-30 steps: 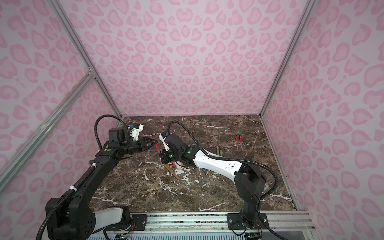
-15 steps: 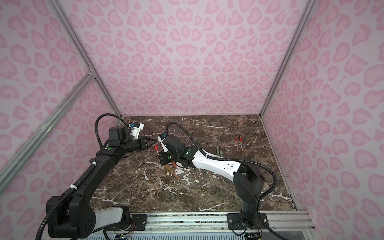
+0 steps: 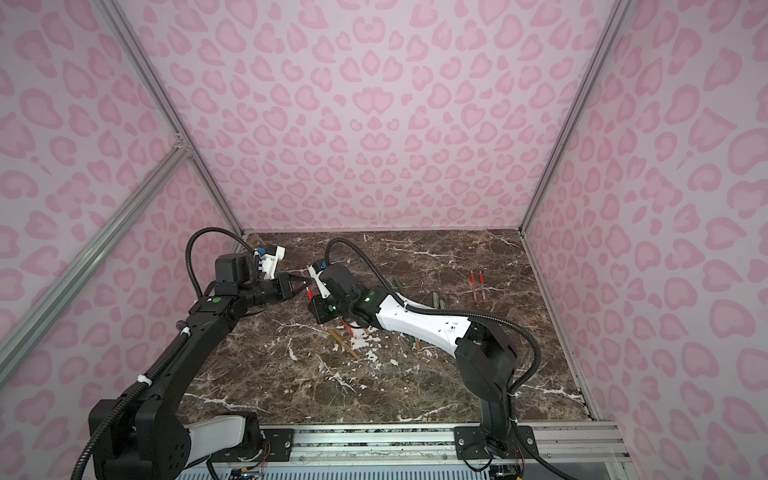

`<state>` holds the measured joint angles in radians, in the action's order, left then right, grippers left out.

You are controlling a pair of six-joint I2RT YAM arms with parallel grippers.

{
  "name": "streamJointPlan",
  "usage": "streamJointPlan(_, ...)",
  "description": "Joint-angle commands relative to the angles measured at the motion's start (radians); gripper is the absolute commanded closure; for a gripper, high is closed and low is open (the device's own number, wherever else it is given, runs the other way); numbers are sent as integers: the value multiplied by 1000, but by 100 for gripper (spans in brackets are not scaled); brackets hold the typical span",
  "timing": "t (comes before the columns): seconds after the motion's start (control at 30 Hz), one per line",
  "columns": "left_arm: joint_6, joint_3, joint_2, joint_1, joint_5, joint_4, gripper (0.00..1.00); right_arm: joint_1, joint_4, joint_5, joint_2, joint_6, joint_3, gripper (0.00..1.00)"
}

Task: Open the pen caps
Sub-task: 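Close the left gripper on the third pen's red cap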

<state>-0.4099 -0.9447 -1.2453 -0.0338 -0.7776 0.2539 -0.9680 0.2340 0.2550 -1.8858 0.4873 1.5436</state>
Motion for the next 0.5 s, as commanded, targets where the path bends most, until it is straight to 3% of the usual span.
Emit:
streamJointPlan(0.0,3,-12,5,-1,-5,-18,96,4,-2,8,-7,5,-11,88)
streamJointPlan(0.17,1,-11,1,1,-3,-21,96,4,-11,6,-11,9,-46,100)
streamJointPlan(0.47,7,-60,15,39,21,16,96,-8,-66,7,61,42,-252,100)
